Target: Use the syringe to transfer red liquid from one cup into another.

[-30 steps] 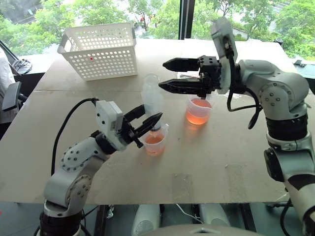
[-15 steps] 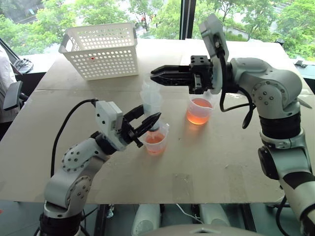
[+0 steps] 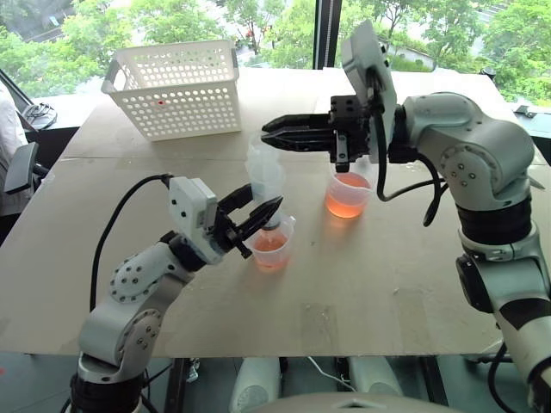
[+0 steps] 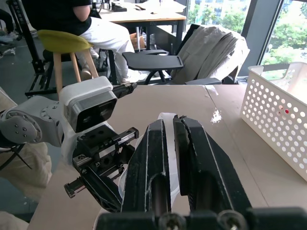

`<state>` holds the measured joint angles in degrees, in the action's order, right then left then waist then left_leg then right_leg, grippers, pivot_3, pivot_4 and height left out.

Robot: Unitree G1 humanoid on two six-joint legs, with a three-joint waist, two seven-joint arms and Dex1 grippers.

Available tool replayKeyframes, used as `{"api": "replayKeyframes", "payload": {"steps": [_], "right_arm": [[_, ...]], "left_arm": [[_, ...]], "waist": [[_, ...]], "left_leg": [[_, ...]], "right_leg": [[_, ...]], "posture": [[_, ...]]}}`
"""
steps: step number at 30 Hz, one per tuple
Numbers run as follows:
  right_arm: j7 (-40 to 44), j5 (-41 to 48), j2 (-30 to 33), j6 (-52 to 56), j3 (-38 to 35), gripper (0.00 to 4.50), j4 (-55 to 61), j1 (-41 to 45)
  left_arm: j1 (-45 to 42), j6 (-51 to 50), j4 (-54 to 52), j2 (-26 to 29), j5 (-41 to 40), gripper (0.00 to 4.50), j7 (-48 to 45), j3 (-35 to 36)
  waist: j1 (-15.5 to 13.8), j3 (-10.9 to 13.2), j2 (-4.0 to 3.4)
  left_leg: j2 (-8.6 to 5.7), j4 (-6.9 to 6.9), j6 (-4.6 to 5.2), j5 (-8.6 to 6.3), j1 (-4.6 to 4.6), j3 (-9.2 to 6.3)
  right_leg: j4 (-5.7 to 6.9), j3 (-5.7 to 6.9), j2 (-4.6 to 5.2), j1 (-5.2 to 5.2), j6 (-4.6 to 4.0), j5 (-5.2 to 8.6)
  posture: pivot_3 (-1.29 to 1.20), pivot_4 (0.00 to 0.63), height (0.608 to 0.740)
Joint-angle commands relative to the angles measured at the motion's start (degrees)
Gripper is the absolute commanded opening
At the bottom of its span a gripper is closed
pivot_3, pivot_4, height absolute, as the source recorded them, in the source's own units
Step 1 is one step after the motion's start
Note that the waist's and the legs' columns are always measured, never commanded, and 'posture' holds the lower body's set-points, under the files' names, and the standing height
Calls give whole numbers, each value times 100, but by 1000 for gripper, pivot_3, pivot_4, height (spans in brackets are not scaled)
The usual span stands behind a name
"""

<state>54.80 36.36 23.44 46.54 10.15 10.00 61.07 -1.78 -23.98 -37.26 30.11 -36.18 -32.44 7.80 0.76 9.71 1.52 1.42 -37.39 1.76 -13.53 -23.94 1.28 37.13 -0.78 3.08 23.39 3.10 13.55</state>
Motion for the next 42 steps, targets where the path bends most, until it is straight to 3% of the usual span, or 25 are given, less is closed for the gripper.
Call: {"api": "replayKeyframes", "payload": {"steps": [1, 10, 31, 36, 41, 42], "right_arm": [[288, -23, 24, -159, 108, 29, 138, 82], [820, -47, -78, -190, 426, 29, 55, -68], [1061, -104, -371, -52, 635, 29, -208, -448], [828, 16, -615, -185, 314, 29, -269, -455], [931, 205, -747, -683, -206, 29, -318, -475], [918, 188, -699, -681, -229, 609, -341, -479]], "left_arm": [[-73, 59, -333, -2, -126, 1433, 6, 31], [-138, 14, -385, -39, -202, 1433, 43, 97], [-160, -510, -928, 220, -764, 1433, 403, 554], [-52, -642, -1028, 346, -1040, 1433, 437, 746], [-67, -926, -1052, 522, -1814, 1433, 640, 1120], [-111, -981, -1009, 575, -1999, 1433, 688, 1213]], "waist": [[0, 0, 0], [0, 0, 0], [0, 0, 0], [4, 1, -1], [-1, 1, -1], [-1, 1, -1]], "left_leg": [[0, 0, 0, 0, 0, 0], [0, 0, 0, 0, 0, 0], [0, 0, -1, 0, 0, -1], [0, 0, -1, 0, 0, -1], [0, 0, -1, 0, 0, -2], [0, 0, -1, 0, 0, -2]], "right_leg": [[0, 0, 0, 0, 0, 0], [0, 0, 0, 0, 0, 0], [2, 1, 1, 0, 0, 0], [2, 0, 0, 2, 0, 0], [3, 1, 1, 2, 0, 0], [3, 1, 2, 1, 0, 0]], "posture": [[0, 150, 740], [0, 150, 740], [0, 150, 740], [0, 150, 740], [0, 150, 740], [0, 150, 740]]}}
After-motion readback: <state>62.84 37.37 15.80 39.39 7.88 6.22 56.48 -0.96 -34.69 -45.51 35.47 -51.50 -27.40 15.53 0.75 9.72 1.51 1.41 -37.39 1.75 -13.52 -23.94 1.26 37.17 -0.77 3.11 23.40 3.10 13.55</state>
